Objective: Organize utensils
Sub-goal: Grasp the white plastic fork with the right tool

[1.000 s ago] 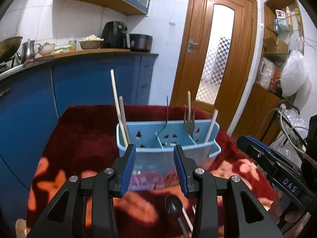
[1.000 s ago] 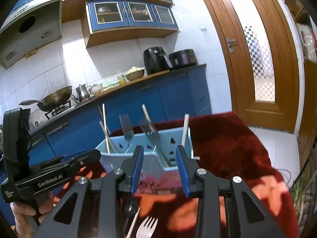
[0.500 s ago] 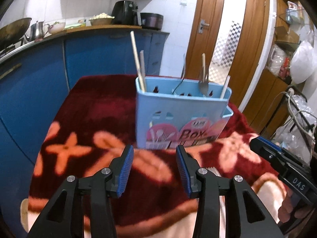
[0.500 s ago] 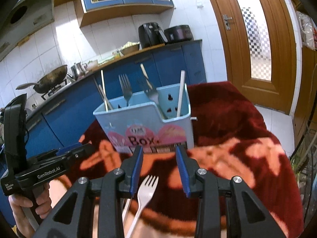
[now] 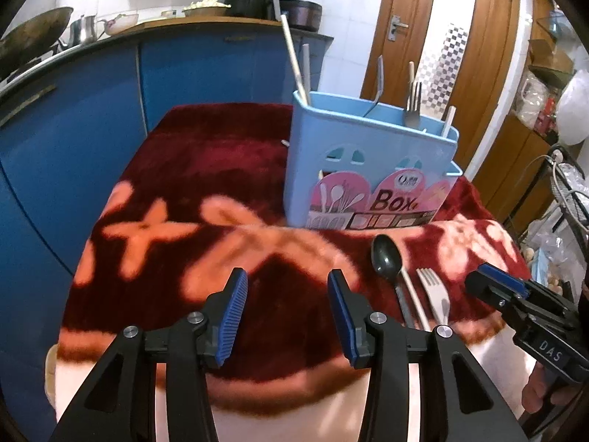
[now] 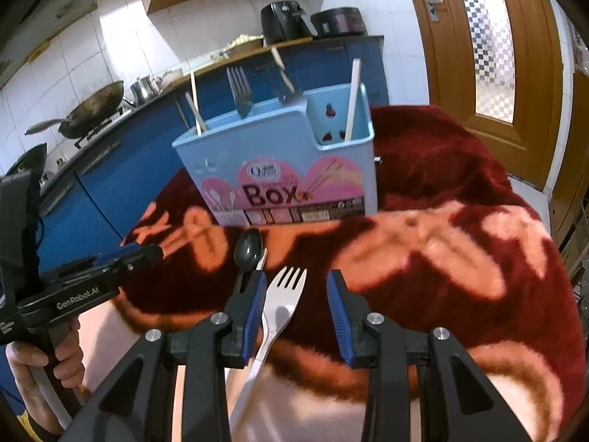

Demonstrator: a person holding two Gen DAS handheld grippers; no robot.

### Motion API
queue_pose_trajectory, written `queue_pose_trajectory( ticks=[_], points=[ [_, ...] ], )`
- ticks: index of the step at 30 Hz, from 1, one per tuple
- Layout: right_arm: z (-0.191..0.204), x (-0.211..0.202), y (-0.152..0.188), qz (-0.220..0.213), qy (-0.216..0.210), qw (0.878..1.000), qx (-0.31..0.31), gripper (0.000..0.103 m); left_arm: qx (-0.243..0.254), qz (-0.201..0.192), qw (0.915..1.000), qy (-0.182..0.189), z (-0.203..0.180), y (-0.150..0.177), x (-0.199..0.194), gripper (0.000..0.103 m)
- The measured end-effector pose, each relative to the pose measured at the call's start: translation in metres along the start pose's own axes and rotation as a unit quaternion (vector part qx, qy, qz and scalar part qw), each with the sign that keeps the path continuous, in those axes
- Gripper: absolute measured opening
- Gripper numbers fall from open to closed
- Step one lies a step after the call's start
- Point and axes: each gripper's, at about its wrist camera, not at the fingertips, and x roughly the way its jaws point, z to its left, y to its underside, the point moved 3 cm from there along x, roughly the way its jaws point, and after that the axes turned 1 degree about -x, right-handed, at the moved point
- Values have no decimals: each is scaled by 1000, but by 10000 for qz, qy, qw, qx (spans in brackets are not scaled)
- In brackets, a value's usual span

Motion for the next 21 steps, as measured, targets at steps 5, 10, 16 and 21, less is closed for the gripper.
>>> queue_pose_trajectory(
  ticks=[5,10,16,21],
  points=[
    [2,13,6,243,42,9997,-19,37,-20,54,9999,-91,6,4,2,47],
    [1,20,8,411,62,9991,20,38,-90,119,9998,-144,13,7,8,47],
    [6,23,7,484,180,9986,-133,39,-184,123,9997,-144,18,8,8,47],
    [11,27,5,523,161,9983,-191,35,-228,118,9996,-130,20,9,7,47]
  ],
)
